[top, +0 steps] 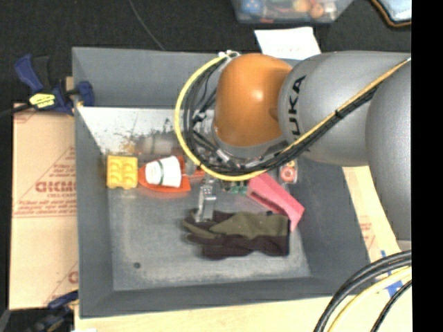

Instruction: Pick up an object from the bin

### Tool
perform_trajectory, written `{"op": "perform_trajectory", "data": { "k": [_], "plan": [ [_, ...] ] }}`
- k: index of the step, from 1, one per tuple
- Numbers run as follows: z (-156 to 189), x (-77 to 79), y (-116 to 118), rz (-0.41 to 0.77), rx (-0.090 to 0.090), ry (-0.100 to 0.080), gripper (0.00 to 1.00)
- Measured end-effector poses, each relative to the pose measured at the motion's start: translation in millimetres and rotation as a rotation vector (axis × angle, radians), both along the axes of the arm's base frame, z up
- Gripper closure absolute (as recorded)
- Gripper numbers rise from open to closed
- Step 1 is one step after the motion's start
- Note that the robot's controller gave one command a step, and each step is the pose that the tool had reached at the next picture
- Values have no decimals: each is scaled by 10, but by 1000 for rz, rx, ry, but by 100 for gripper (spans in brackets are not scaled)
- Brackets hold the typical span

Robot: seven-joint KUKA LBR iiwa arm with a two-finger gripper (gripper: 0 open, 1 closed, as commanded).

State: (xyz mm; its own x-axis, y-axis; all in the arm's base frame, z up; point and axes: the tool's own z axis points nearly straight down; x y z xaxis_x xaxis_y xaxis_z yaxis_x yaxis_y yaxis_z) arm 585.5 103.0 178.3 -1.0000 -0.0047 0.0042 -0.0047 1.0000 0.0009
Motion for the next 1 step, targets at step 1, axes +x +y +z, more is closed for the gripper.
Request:
{"op": "perform_trajectory", "data": {
  "k": [1],
  "plan": [
    [44, 19, -4, -4, 1, -8, 0]
  ]
}}
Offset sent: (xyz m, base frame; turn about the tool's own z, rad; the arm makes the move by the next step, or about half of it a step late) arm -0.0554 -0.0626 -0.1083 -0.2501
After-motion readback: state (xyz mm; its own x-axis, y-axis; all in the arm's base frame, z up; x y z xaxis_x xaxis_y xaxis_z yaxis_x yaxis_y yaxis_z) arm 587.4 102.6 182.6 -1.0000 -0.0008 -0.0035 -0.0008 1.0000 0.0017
